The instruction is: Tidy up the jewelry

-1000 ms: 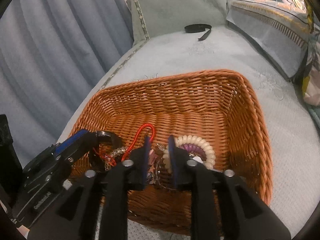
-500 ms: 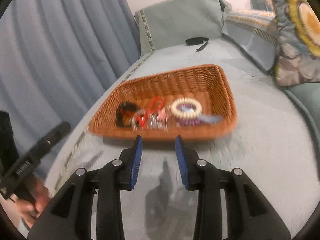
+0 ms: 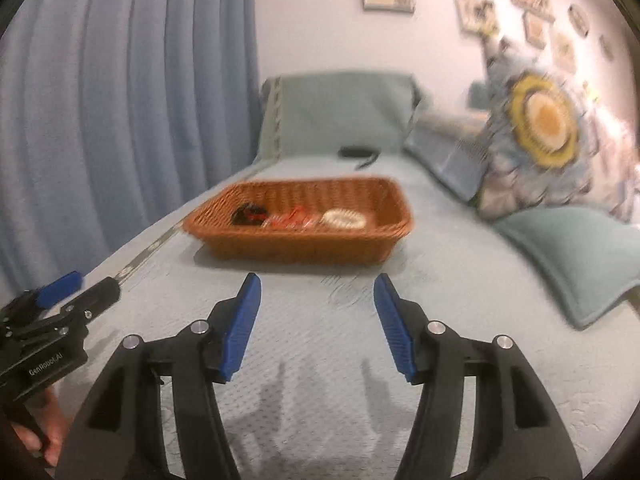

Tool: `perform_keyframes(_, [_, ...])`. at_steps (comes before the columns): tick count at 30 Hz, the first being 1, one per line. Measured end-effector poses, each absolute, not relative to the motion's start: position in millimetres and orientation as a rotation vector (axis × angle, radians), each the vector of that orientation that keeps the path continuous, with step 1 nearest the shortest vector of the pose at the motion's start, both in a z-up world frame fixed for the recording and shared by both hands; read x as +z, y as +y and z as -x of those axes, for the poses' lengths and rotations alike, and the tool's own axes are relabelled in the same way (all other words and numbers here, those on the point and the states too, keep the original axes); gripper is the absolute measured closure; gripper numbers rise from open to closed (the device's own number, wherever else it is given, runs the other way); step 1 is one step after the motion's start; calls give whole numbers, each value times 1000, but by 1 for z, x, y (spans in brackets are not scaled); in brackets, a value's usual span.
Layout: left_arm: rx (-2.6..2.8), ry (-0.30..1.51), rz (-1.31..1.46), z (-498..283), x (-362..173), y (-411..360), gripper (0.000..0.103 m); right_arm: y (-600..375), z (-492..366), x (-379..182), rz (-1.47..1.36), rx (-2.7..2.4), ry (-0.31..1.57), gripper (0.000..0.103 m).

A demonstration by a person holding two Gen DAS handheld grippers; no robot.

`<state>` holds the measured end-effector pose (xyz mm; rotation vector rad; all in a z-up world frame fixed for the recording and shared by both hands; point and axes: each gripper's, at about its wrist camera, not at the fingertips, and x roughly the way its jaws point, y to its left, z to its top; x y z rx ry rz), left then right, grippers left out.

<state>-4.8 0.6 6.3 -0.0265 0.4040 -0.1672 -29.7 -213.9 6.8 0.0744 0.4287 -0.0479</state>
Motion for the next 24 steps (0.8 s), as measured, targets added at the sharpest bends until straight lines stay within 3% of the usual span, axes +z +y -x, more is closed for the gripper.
perform_keyframes(9, [-80,384,35,8,4,8,14,-207,31,0,-37,-39,408,33])
perform_keyframes(24, [-53,366,-6,13,5,-1,9,-203,28,-2,-30,-38,426,28])
